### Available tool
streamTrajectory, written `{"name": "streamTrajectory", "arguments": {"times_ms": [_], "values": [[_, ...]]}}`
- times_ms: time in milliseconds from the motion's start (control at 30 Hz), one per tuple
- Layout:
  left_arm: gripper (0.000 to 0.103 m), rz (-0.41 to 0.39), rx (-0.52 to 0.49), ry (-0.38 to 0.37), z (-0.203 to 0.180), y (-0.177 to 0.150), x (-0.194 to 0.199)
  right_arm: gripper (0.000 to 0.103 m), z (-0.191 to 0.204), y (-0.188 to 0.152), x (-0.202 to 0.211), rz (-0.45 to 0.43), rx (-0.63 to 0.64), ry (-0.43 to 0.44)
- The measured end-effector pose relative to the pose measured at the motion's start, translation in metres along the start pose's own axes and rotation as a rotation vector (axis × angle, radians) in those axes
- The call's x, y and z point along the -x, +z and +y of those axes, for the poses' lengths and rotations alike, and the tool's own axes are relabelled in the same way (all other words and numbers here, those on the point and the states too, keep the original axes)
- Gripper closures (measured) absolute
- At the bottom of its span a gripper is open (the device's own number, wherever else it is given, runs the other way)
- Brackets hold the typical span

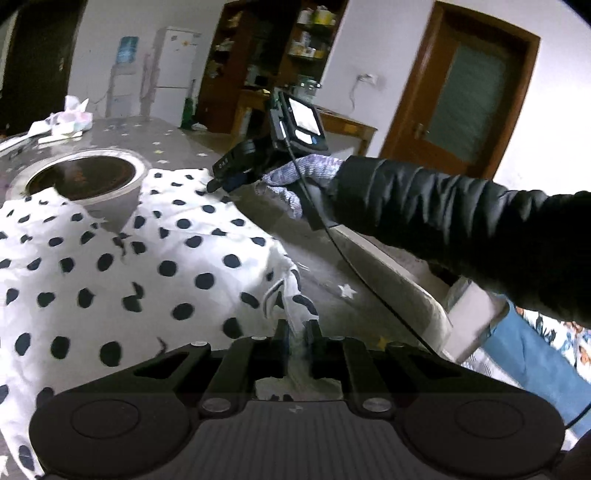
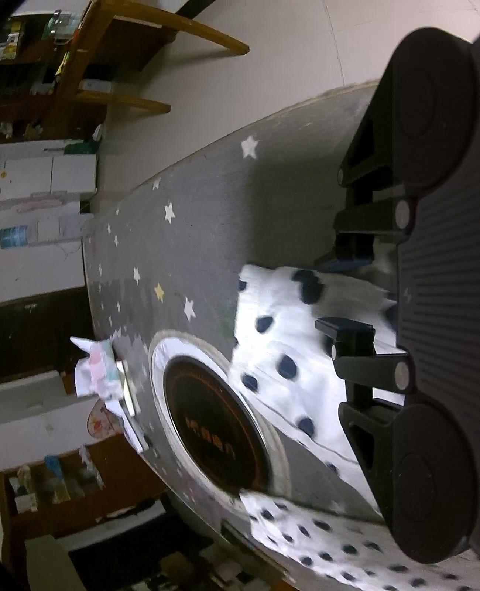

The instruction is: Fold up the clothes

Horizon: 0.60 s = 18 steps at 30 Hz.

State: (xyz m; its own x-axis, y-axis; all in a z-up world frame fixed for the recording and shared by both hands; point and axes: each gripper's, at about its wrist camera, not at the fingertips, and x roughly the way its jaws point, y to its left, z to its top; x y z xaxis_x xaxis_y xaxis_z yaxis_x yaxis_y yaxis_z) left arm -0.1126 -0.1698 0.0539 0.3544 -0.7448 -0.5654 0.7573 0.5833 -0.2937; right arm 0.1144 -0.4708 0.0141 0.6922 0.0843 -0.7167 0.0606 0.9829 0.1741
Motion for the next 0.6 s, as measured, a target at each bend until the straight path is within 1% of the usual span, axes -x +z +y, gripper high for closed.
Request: {"name": "streamTrajectory", "arguments": {"times_ms": [100,133,167,267,400,467,600], "values": [[0.093,-0.007,0.024,0.005,0.008,0.001,0.005,0.077,0.004,0.006,-0.009,-0.004,0.002,-0.012],[0.093,-0.011,0.029,0.006,0.010,0.001,0.007,0.081,0.005,0.008,-0.011,-0.005,0.003,-0.016],[0.093,-0.015,0.033,0.006,0.012,0.001,0.009,0.094,0.006,0.010,-0.014,-0.006,0.004,-0.020],[0.093,-0.028,0.042,0.004,0.014,0.000,0.016,0.099,0.010,0.015,-0.019,-0.008,0.004,-0.033],[0.093,-0.053,0.062,0.004,0.017,-0.005,0.030,0.100,0.012,0.024,-0.008,-0.024,-0.028,-0.043],[0.093,-0.072,0.083,-0.001,0.020,-0.010,0.041,0.100,0.014,0.033,0.003,-0.047,-0.044,-0.037],[0.093,-0.103,0.115,0.021,0.027,-0.018,0.062,0.100,0.036,0.057,0.028,-0.104,-0.039,-0.010]]}}
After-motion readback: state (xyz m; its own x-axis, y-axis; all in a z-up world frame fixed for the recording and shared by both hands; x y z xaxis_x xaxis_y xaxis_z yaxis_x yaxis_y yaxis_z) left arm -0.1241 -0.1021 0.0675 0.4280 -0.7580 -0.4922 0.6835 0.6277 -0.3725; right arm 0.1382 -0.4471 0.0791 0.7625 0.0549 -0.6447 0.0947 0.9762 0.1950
